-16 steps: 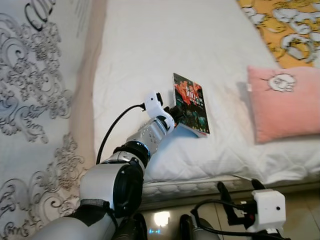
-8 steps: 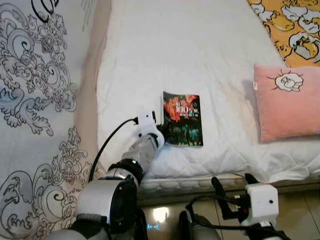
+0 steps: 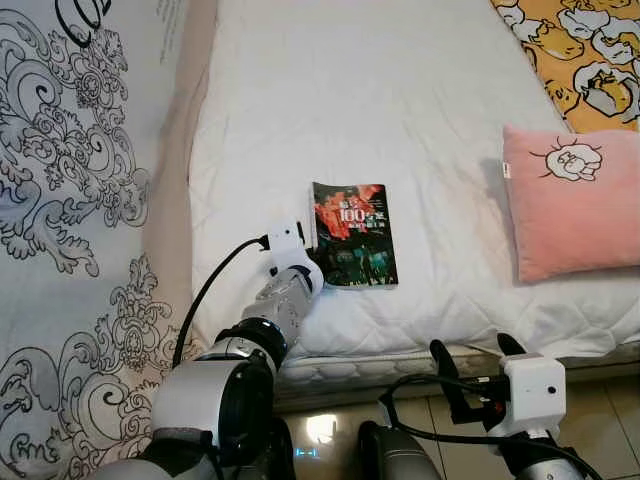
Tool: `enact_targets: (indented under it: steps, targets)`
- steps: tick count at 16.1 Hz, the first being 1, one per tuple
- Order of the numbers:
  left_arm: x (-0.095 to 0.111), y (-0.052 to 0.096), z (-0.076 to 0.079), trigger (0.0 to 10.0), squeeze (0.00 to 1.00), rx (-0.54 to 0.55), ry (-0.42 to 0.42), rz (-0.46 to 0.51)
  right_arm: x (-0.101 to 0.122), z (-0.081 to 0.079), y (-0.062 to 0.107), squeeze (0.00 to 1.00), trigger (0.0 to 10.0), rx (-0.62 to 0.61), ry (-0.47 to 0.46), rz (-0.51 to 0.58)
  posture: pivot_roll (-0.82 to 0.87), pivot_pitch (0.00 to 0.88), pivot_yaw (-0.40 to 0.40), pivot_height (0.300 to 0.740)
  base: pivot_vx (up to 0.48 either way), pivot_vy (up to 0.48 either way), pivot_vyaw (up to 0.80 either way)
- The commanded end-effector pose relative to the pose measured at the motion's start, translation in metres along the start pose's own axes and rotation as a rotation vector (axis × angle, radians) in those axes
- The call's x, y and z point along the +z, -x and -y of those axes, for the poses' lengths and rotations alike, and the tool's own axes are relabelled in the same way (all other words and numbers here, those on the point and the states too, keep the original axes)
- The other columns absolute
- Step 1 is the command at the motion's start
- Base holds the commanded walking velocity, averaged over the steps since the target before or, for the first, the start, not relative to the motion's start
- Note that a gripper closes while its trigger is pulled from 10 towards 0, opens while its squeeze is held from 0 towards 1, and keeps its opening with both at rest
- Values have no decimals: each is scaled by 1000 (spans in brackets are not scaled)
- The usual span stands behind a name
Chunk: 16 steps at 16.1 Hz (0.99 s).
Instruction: Clean up the room
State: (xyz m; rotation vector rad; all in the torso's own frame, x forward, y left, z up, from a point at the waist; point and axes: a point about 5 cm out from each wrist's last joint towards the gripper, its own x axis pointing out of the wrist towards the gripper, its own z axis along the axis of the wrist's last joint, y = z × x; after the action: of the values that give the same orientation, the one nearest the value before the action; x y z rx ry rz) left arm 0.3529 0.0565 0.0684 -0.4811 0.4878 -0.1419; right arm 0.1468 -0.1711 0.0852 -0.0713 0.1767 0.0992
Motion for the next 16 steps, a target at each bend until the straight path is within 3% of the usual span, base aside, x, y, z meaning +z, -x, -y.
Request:
enact_targets:
  steps: [1, 4, 5, 7, 8, 11, 14, 16]
  targets:
    - [-4, 0, 10, 10000, 1000, 4, 19, -3, -5, 2, 3, 0, 10000, 0, -2, -24, -263, 189, -9, 740, 0, 0, 0]
    - [-4, 0, 9, 10000, 1000, -9, -66, -9, -8, 4, 3, 0, 10000, -1, -2, -33, -259, 169, -10, 740, 0, 0, 0]
    - [-3, -1, 13, 10000, 1000, -40, -155, -7, -9, 4, 3, 0, 10000, 2, -2, -37, -255, 164, -10, 740, 0, 0, 0]
    - [0, -1, 16, 10000, 1000, -64, -207, -1, -10, 3, 3, 0, 10000, 5, -3, -40, -248, 157, -12, 740, 0, 0, 0]
    - [5, -2, 19, 10000, 1000, -94, -295, 7, -13, 0, 2, 0, 10000, 13, -7, -45, -238, 144, -8, 740, 0, 0, 0]
    - [7, -1, 14, 10000, 1000, -95, -354, 1, -15, -2, 1, 0, 10000, 19, -10, -48, -228, 138, -5, 740, 0, 0, 0]
    - [14, -1, 4, 10000, 1000, -87, -538, 31, -14, 0, 1, 0, 10000, 22, -6, -46, -235, 152, -22, 740, 0, 0, 0]
    - [18, -1, 1, 10000, 1000, -79, -518, 40, -17, 2, 1, 0, 10000, 23, -3, -51, -223, 143, -24, 740, 0, 0, 0]
